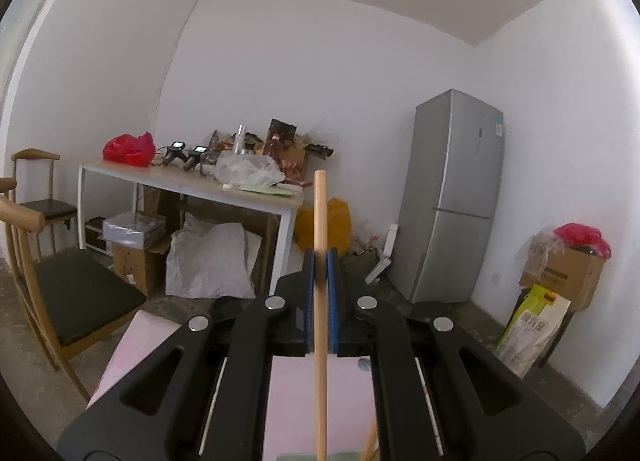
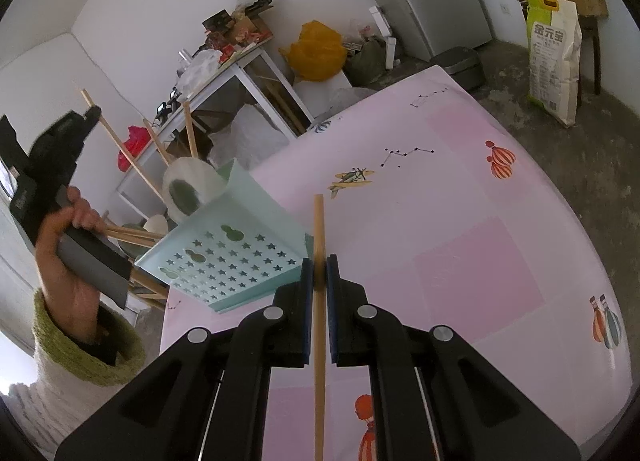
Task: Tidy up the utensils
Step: 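Lift both chopsticks upright above the holder with both tools, then lower the chopstick into the holder and open the left tool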
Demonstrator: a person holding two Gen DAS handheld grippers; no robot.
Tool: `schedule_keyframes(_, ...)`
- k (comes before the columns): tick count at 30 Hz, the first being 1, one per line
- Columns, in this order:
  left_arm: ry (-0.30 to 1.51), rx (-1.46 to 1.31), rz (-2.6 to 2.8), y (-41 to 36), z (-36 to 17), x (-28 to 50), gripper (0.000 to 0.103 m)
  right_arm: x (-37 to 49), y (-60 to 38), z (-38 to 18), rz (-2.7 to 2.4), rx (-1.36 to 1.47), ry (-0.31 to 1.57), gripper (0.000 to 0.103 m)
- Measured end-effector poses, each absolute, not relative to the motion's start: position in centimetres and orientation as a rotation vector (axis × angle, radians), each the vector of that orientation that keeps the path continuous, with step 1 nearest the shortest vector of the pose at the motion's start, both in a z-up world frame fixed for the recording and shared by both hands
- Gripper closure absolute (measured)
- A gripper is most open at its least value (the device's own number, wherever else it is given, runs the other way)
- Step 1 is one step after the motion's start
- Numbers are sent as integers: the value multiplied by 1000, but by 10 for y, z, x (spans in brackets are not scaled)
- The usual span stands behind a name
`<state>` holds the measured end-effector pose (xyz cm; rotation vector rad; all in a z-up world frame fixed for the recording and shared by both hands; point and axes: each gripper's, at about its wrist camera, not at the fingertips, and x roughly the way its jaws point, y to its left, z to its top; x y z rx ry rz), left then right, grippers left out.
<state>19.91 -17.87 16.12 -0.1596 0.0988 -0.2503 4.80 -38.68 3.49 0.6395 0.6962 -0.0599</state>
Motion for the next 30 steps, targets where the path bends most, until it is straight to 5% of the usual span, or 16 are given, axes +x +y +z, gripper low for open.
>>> schedule_keyframes(16, 125, -151, -264, -160, 133, 186, 96, 43, -378, 41, -65, 614, 693, 96)
schedule_keyframes(24, 136, -155, -300, -137, 131, 158, 76, 41, -367, 51, -62, 586, 682, 96)
schedule_keyframes(30, 115, -122, -350, -117, 144, 124, 50, 39, -354, 73, -40, 537, 640, 96)
